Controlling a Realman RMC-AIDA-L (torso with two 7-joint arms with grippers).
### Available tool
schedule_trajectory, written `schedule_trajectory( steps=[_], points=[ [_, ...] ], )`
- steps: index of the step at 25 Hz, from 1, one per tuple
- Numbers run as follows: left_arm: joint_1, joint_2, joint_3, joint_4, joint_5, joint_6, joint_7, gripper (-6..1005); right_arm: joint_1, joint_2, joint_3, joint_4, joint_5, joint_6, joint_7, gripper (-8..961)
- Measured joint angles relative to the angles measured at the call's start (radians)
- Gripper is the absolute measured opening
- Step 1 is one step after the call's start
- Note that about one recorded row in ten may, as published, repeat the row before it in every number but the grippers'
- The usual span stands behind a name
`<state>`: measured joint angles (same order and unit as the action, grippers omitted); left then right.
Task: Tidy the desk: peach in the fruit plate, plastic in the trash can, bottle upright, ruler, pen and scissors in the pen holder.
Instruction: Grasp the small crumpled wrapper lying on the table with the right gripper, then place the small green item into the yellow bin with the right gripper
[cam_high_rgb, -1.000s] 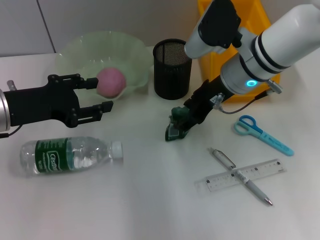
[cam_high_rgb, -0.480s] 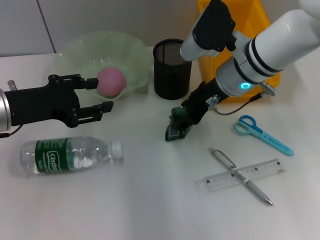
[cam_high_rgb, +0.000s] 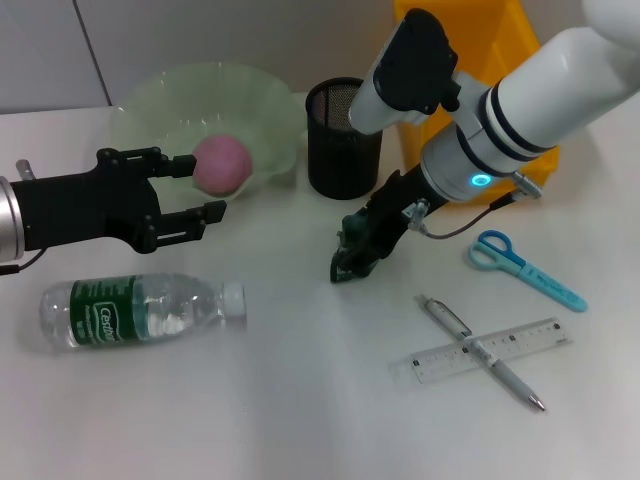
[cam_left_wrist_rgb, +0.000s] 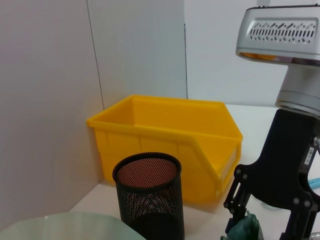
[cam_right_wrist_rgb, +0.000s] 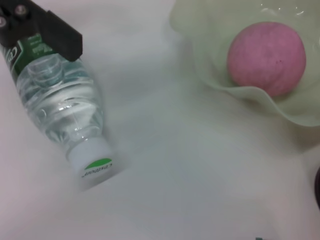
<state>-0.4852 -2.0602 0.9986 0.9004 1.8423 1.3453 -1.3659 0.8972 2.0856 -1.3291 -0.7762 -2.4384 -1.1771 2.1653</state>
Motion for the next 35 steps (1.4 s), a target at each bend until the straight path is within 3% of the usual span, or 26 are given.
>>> schedule_trajectory(
  steps=[18, 24, 29, 35],
  points=[
    [-0.001, 0.000, 0.002, 0.000, 0.001, -0.003, -0.003, 663, 0.013, -0.001, -0.006, 0.034, 0.001, 0.015, 0.014, 698],
    [-0.001, 0.000, 0.002, 0.000, 0.002, -0.003, -0.007, 663, 0.012, -0.004, -0.007, 0.025, -0.004, 0.010, 0.044, 554],
    [0.000, 0.000, 0.001, 0.000, 0.002, -0.003, -0.008, 662, 0.000, -0.006, 0.001, -0.025, -0.008, -0.026, 0.062, 320],
    [0.004, 0.000, 0.001, 0.000, 0.002, -0.003, -0.008, 662, -0.005, -0.007, 0.005, -0.065, -0.013, -0.049, 0.088, 216]
  ],
)
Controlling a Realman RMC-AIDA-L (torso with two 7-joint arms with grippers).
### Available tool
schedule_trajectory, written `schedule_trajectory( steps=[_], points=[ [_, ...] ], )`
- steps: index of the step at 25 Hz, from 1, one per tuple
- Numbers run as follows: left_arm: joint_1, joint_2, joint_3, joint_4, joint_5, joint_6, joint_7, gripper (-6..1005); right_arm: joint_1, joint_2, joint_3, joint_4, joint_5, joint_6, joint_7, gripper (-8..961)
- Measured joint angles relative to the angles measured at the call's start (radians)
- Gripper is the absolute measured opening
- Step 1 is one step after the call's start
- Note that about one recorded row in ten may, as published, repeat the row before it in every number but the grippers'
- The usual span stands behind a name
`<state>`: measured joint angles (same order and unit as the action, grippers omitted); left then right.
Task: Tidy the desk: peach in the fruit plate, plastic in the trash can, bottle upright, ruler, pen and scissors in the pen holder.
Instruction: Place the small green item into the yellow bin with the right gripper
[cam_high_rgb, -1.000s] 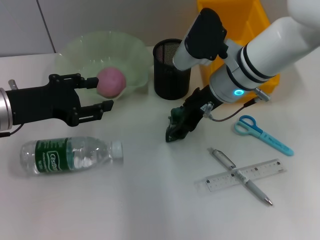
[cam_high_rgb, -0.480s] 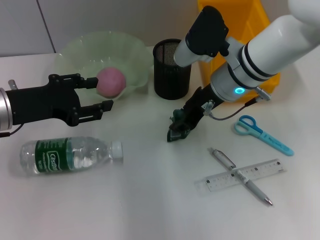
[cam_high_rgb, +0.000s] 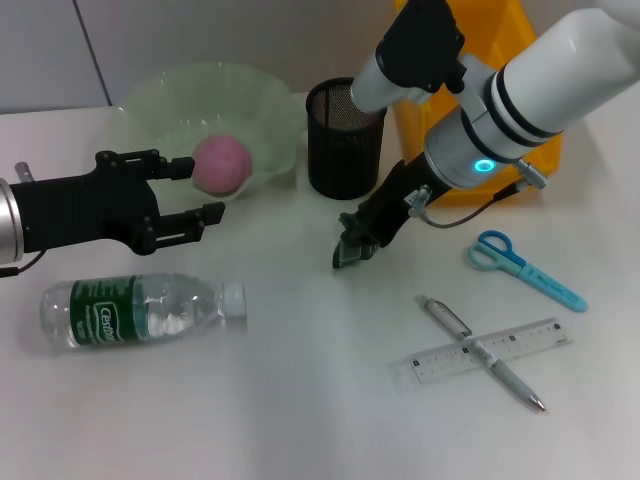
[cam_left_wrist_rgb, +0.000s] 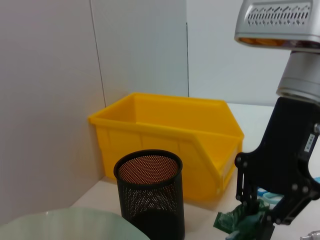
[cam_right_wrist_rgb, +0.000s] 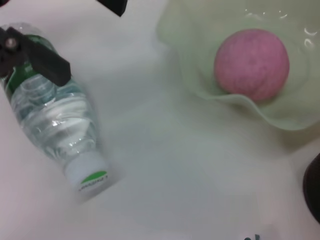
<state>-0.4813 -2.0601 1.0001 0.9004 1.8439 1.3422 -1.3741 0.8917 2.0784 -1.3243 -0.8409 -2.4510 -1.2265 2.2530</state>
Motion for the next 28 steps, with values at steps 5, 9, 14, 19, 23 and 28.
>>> schedule_trajectory(
  steps=[5, 9, 14, 19, 23, 28],
  points=[
    [0.004, 0.000, 0.000, 0.002, 0.000, 0.000, 0.000, 662, -0.044, 0.000, 0.001, -0.146, -0.004, -0.050, 0.041, 209],
    [0.006, 0.000, -0.003, 0.000, 0.000, 0.000, 0.005, 662, -0.144, 0.001, -0.002, -0.382, -0.006, -0.081, 0.102, 204],
    [0.007, 0.001, -0.003, 0.000, 0.000, 0.000, 0.008, 662, -0.246, 0.001, 0.001, -0.583, -0.023, -0.081, 0.156, 205],
    [0.007, 0.002, -0.003, 0.000, 0.000, 0.000, 0.008, 663, -0.324, 0.004, 0.005, -0.716, -0.055, -0.072, 0.207, 206],
    [0.007, 0.003, -0.003, 0.000, 0.000, 0.000, 0.008, 663, -0.366, 0.005, 0.012, -0.787, -0.055, -0.067, 0.222, 207],
    [0.008, 0.004, -0.005, 0.000, 0.000, 0.000, 0.010, 663, -0.426, 0.009, 0.035, -0.882, -0.055, -0.049, 0.243, 208]
  ],
)
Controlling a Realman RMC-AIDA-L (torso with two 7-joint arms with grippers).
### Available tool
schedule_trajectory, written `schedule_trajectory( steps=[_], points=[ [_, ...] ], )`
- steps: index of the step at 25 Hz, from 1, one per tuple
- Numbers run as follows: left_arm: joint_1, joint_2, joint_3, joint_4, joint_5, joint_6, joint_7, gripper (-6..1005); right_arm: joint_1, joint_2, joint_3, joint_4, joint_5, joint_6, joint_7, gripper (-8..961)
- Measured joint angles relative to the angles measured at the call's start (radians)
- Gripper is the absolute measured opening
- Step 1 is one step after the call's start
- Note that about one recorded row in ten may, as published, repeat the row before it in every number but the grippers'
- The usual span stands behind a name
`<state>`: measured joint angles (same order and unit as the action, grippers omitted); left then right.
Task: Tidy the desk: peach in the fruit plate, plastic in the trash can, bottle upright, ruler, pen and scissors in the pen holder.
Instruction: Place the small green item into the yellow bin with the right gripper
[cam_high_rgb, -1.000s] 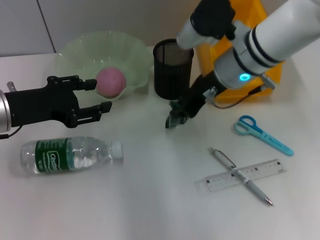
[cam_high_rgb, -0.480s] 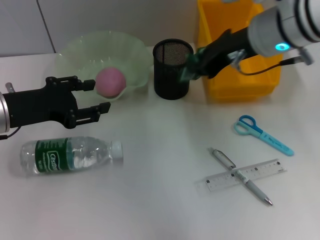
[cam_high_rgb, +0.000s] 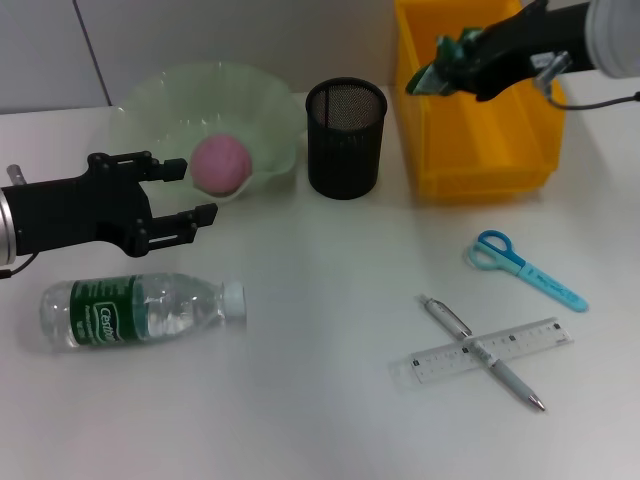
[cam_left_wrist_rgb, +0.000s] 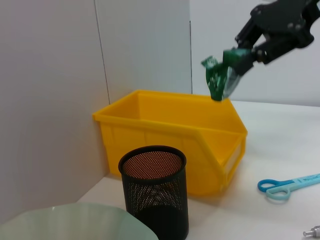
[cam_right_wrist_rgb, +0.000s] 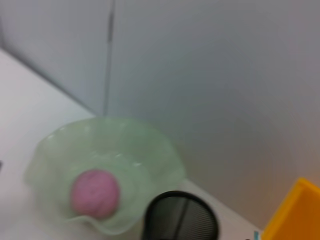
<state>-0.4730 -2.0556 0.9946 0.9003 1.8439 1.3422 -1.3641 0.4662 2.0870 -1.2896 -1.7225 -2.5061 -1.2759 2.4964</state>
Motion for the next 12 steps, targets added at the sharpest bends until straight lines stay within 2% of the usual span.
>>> schedule_trajectory(
  steps=[5, 12],
  points=[
    [0.002, 0.000, 0.001, 0.000, 0.001, 0.000, 0.000, 663, -0.038, 0.000, 0.042, -0.016, -0.002, 0.043, 0.010, 209],
    [0.004, 0.001, 0.000, 0.000, 0.002, 0.000, 0.000, 663, -0.054, -0.004, 0.078, 0.071, -0.002, 0.138, 0.007, 210]
  ],
)
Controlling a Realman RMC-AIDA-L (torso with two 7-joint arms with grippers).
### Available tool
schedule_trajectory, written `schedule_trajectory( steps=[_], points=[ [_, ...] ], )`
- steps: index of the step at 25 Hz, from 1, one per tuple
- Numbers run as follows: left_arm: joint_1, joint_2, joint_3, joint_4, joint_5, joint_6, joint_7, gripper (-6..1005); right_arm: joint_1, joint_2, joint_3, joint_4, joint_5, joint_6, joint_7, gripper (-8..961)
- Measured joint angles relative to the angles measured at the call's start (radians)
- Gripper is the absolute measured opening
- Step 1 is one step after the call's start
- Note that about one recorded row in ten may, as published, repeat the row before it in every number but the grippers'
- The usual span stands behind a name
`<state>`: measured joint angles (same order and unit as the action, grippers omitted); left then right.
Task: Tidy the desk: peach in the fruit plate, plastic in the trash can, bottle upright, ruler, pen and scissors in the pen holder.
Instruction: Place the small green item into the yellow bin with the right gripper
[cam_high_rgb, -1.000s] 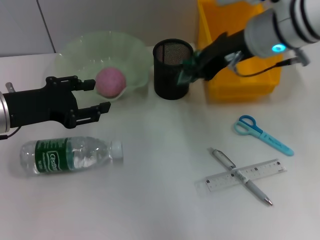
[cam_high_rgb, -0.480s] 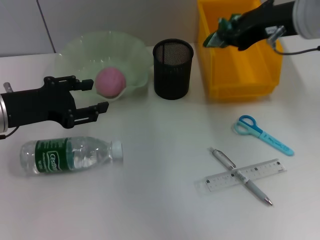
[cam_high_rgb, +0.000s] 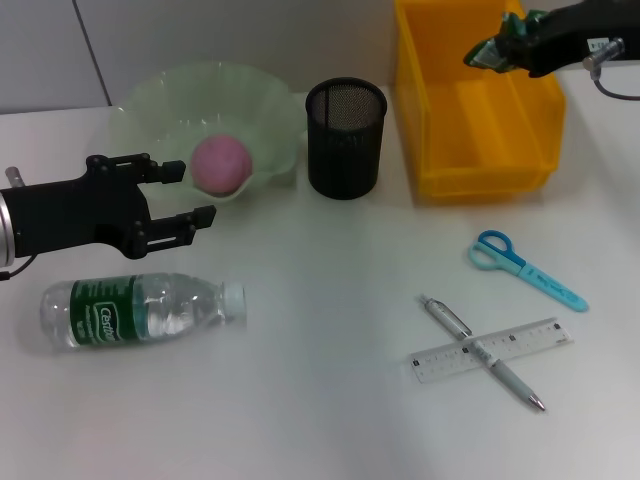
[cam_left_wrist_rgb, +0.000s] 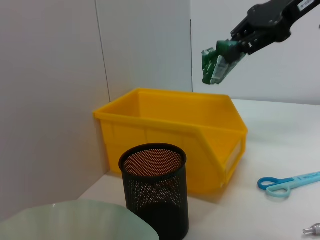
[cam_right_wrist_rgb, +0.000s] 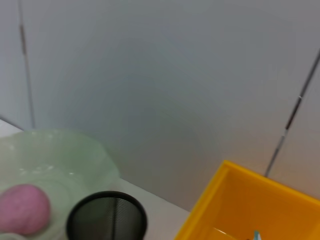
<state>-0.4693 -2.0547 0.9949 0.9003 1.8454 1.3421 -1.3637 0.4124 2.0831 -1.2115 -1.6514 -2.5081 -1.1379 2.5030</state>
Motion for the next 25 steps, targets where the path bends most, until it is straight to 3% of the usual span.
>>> schedule_trajectory(
  steps=[5, 14, 24, 25],
  points=[
    [-0.001, 0.002, 0.001, 0.000, 0.000, -0.002, 0.000, 662, 0.012, -0.003, 0.003, 0.091, 0.000, 0.086, -0.026, 211],
    [-0.006, -0.001, 0.003, 0.001, 0.016, -0.016, 0.000, 662, 0.096, -0.006, 0.012, 0.245, -0.059, 0.156, -0.043, 213],
    [-0.007, -0.005, -0.002, 0.008, 0.024, -0.011, -0.010, 662, 0.126, -0.006, 0.040, 0.306, -0.061, 0.178, -0.044, 319],
    [-0.007, -0.005, -0.002, 0.008, 0.024, -0.011, -0.010, 662, 0.126, -0.006, 0.040, 0.306, -0.061, 0.178, -0.044, 381]
  ],
)
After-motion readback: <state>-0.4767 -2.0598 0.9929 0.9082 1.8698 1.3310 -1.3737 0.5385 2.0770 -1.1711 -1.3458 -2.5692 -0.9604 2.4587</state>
